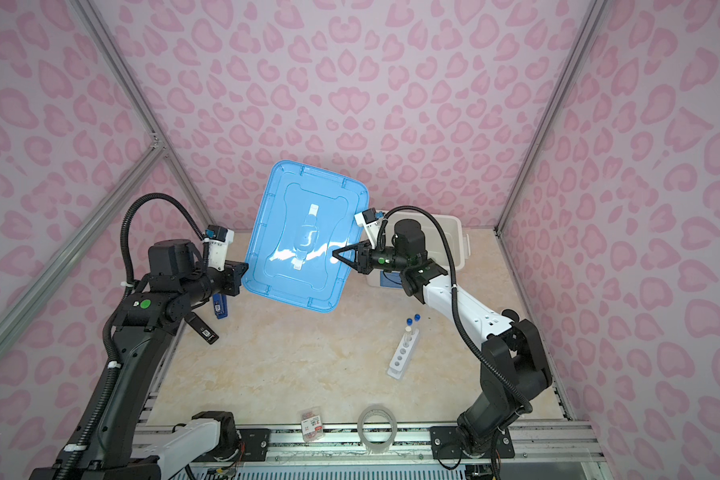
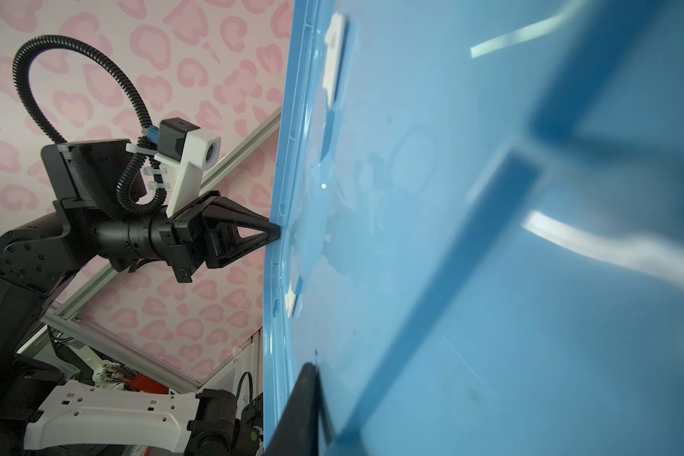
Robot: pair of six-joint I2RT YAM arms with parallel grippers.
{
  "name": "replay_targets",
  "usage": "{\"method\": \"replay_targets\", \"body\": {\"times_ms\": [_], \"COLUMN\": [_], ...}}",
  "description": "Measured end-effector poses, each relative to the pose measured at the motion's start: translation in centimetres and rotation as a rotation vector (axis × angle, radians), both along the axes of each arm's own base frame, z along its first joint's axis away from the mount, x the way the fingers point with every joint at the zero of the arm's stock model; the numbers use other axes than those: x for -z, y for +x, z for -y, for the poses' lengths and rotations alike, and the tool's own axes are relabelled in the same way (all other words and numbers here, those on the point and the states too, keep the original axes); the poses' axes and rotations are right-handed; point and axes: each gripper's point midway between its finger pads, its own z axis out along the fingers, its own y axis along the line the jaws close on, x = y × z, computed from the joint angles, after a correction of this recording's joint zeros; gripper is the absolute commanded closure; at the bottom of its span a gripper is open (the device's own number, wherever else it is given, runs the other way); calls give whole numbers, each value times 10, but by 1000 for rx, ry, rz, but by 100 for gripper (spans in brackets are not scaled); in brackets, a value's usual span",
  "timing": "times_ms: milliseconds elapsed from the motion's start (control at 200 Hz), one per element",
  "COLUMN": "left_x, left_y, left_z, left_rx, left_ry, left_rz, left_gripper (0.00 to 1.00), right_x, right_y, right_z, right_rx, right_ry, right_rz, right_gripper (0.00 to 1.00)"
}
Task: Organize the chemistry lab equipment
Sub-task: 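Lift the blue lid with the left gripper while the right gripper grasps its edge, then carry the blue lid with both grippers over the white bin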
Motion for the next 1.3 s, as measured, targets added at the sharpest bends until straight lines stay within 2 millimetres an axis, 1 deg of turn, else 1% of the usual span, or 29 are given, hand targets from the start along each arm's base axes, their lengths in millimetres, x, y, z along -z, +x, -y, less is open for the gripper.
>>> {"method": "replay_targets", "body": {"times_ms": [145,230,250,275,395,495,565,625,735,825,915,1055,1115,1190,1300], "left_x": [0,-1,-2,-2,-8,-20,-29,-37,-53,-74,-92,-115,-123,-130,-141], "left_y": [5,7,7,7,7,6,6,9,17,27,36,46,52,57,64], "left_z": [3,4,5,5,6,6,5,5,7,12,26,48,56,59,64], "left_rx": [2,8,9,11,4,-5,-19,-35,-81,-104,-92,-73,-66,-78,-78], "left_ry": [-24,-34,-38,-40,-54,-71,-93,-129,-231,-328,-405,-503,-548,-611,-735], "left_rz": [6,11,13,15,33,72,100,122,134,164,173,191,190,189,185], "left_gripper": [72,65,59,56,49,46,45,40,41,41,40,36,35,33,31], "right_x": [-7,-9,-10,-10,-15,-26,-32,-33,-39,-54,-69,-76,-76,-73,-63], "right_y": [1,5,7,10,24,39,45,48,46,42,37,31,30,30,31], "right_z": [1,3,4,6,15,31,44,58,82,99,108,118,122,124,127], "right_rx": [22,46,60,82,172,295,380,454,562,664,734,823,871,915,977], "right_ry": [-2,-10,-16,-27,-118,-246,-347,-445,-601,-717,-802,-944,-1010,-1094,-1230], "right_rz": [12,16,18,21,62,138,203,246,328,427,524,630,674,731,816], "right_gripper": [90,91,90,91,91,91,91,90,89,89,89,88,87,87,86]}}
